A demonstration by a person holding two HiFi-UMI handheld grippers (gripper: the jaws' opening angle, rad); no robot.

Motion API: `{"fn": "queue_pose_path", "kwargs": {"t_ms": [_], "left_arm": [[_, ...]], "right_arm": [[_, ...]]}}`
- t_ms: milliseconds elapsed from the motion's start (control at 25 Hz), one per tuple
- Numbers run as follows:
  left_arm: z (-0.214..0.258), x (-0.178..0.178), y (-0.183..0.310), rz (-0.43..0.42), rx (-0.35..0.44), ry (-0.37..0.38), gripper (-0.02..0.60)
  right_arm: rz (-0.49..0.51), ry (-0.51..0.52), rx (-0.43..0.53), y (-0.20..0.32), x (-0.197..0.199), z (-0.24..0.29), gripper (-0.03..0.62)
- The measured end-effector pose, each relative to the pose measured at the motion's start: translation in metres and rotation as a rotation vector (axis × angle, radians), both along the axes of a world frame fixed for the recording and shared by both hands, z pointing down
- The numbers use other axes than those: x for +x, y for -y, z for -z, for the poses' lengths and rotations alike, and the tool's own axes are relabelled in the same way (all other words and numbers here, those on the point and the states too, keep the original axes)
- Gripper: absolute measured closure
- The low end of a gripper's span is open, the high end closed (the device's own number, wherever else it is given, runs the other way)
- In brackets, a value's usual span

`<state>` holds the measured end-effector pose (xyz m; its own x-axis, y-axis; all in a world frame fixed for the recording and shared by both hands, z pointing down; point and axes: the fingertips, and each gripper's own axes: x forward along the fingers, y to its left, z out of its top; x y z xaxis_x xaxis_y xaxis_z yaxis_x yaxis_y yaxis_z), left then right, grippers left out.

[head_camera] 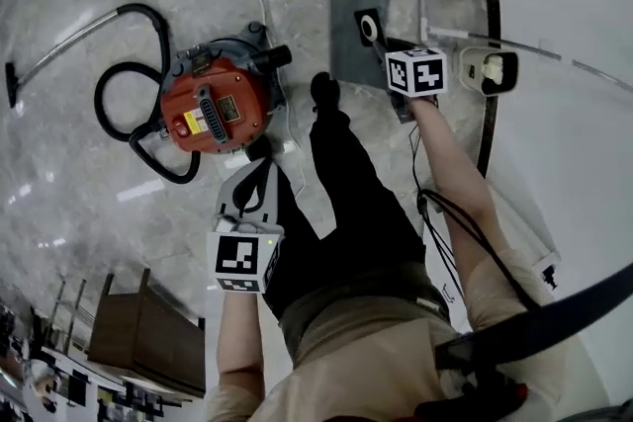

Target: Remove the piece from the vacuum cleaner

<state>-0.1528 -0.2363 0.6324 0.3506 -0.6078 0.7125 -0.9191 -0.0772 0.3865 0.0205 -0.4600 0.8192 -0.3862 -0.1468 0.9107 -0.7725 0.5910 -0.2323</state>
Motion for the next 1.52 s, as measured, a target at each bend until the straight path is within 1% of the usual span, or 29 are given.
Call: {"fn": "queue_pose_path", "kwargs": {"t_ms": [240, 400, 520, 680, 840, 1040, 1160, 1240, 1360, 1440, 1520], "left_arm": [[0.051, -0.018, -0.014, -0.030, 0.055, 0.070, 0.589], [0.089, -0.035, -0.020, -0.019, 0.113, 0.114, 0.589], [0.115, -0.045, -0.032, -0.012, 0.130, 0.146, 0.589], [0.145, -0.054, -0.051, -0.022, 0.148, 0.183, 0.589], [0.175, -0.064, -0.060, -0.014, 0.175, 0.235, 0.589], [0.205, -0.065, -0.063, -0.021, 0.195, 0.281, 0.589], [0.217, -0.059, -0.065, -0.019, 0.202, 0.276, 0.589], [0.226, -0.056, -0.067, -0.026, 0.220, 0.267, 0.589], [0.248, -0.050, -0.062, -0.078, 0.290, 0.259, 0.589], [0.261, -0.043, -0.053, -0.108, 0.330, 0.255, 0.589], [0.272, -0.039, -0.046, -0.118, 0.358, 0.251, 0.589]], "right_arm": [[-0.015, 0.040, 0.040, -0.020, 0.000, 0.075, 0.566], [-0.003, 0.049, 0.062, -0.040, -0.011, 0.108, 0.566], [0.002, 0.062, 0.065, -0.052, -0.019, 0.131, 0.566], [-0.050, 0.055, 0.074, -0.065, -0.008, 0.161, 0.566], [-0.085, 0.117, 0.100, -0.066, -0.009, 0.193, 0.566], [-0.068, 0.175, 0.154, -0.070, -0.009, 0.241, 0.566], [-0.063, 0.206, 0.173, -0.079, -0.002, 0.266, 0.566], [-0.070, 0.232, 0.185, -0.086, -0.001, 0.282, 0.566], [-0.082, 0.267, 0.213, -0.094, -0.004, 0.304, 0.566], [-0.083, 0.275, 0.219, -0.100, 0.002, 0.313, 0.566], [-0.083, 0.277, 0.222, -0.108, 0.010, 0.321, 0.566]]}}
